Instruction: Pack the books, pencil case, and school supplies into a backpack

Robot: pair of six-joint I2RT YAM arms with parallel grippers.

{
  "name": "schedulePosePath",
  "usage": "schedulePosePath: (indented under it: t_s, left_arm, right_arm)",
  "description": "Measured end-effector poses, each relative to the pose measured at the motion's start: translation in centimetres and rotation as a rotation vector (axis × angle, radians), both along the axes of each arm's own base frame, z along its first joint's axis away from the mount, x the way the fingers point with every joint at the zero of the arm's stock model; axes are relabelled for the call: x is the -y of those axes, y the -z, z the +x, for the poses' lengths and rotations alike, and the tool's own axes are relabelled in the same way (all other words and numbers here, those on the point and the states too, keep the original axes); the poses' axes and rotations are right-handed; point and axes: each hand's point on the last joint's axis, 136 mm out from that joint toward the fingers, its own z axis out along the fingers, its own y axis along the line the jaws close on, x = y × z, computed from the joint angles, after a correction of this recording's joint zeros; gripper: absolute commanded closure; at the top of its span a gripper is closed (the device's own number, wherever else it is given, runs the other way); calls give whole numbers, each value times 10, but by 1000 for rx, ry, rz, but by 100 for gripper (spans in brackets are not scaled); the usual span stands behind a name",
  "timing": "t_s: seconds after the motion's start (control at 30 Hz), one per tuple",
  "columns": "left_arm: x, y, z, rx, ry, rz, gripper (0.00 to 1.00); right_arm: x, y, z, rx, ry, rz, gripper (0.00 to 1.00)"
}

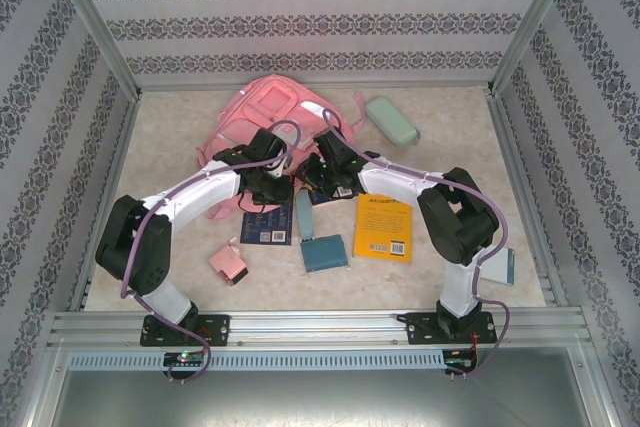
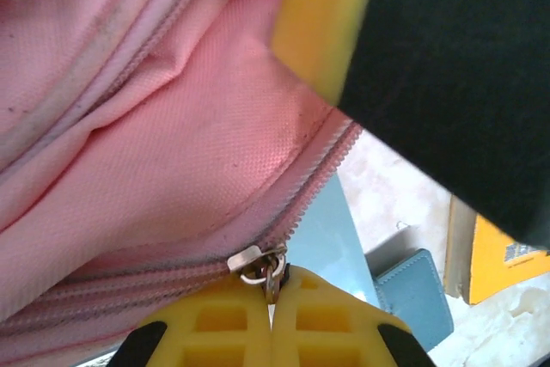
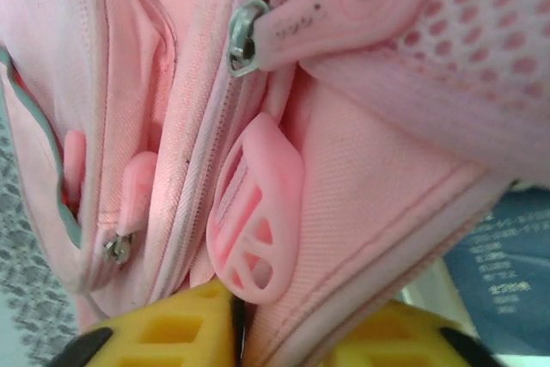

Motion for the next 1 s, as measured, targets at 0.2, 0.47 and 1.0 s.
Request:
schedulePosePath:
  t_s: [0.2,0.47,1.0]
  left_arm:
    - [-21,0,-2,-10,-27,110,100]
    - [-92,-8,-1,-50,-168,223,100]
    - [-168,5,7,-174,-309,229,94]
  right_arm:
    - [-1,-3,1,20,-16,-10,100]
    - [9,-8,6,47,-35,-26,100]
    - [54,-13,29,71,-12,-93,100]
